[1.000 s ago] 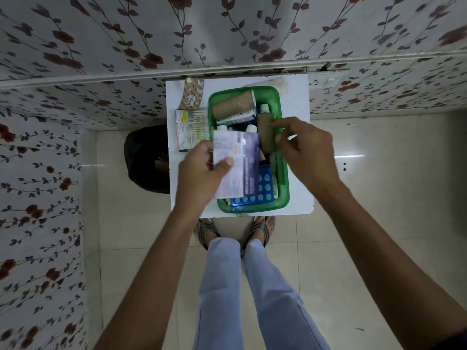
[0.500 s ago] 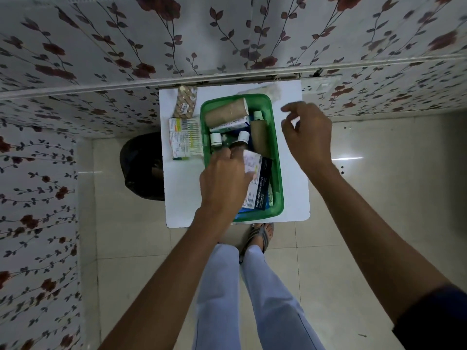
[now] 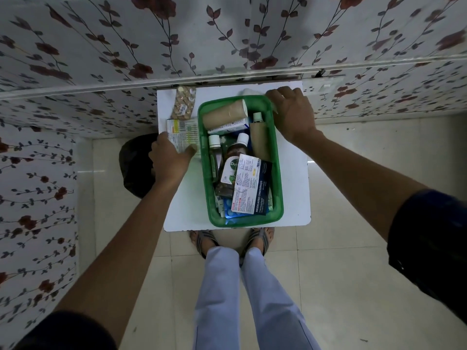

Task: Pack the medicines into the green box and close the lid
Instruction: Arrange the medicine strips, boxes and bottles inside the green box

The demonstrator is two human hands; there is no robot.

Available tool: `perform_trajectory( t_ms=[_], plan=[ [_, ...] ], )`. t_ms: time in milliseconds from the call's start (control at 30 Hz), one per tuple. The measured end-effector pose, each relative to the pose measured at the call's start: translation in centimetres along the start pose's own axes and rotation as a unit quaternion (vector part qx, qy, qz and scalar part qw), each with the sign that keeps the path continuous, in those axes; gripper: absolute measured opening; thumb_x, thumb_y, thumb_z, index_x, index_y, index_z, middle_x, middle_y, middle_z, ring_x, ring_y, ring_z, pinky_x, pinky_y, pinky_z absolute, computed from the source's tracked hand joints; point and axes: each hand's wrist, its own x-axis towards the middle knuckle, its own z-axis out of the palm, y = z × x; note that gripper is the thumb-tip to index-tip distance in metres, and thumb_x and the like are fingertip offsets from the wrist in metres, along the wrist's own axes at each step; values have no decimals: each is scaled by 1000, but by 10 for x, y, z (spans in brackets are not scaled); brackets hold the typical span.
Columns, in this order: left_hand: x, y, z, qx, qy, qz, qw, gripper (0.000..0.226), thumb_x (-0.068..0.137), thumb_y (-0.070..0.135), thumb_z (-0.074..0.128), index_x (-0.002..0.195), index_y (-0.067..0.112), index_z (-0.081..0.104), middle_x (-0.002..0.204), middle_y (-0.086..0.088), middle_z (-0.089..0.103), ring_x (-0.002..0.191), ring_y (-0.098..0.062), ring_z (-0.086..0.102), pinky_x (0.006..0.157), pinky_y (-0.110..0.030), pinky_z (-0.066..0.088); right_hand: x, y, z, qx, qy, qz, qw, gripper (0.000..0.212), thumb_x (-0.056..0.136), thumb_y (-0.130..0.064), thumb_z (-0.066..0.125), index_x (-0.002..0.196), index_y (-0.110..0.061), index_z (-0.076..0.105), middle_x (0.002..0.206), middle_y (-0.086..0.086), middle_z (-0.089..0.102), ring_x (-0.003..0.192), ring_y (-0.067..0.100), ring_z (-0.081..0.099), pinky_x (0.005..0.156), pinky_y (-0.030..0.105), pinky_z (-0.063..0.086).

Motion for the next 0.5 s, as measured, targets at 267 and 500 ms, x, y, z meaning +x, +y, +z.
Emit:
perform_trajectory(
  t_ms=[267, 500],
  plan=[
    [15, -18, 5, -77, 48, -61, 994, 80, 43, 41, 83, 109, 6, 54, 111, -13, 65, 96, -25, 62, 80, -40, 55, -35, -15, -43, 200, 103, 238, 945, 26, 92, -23, 47, 103, -3, 60, 85, 11, 65, 68, 21, 53, 57, 24, 34],
    [-8, -3, -29, -213, 45, -95, 971, 26, 75, 8, 71, 100, 3, 65, 98, -9, 66, 86, -25, 63, 80, -38, 53, -97, -57, -80, 313, 141, 250, 905, 20, 92, -28, 51, 103, -16, 62, 77, 0, 61, 61, 13, 50, 49, 11, 35]
  ],
)
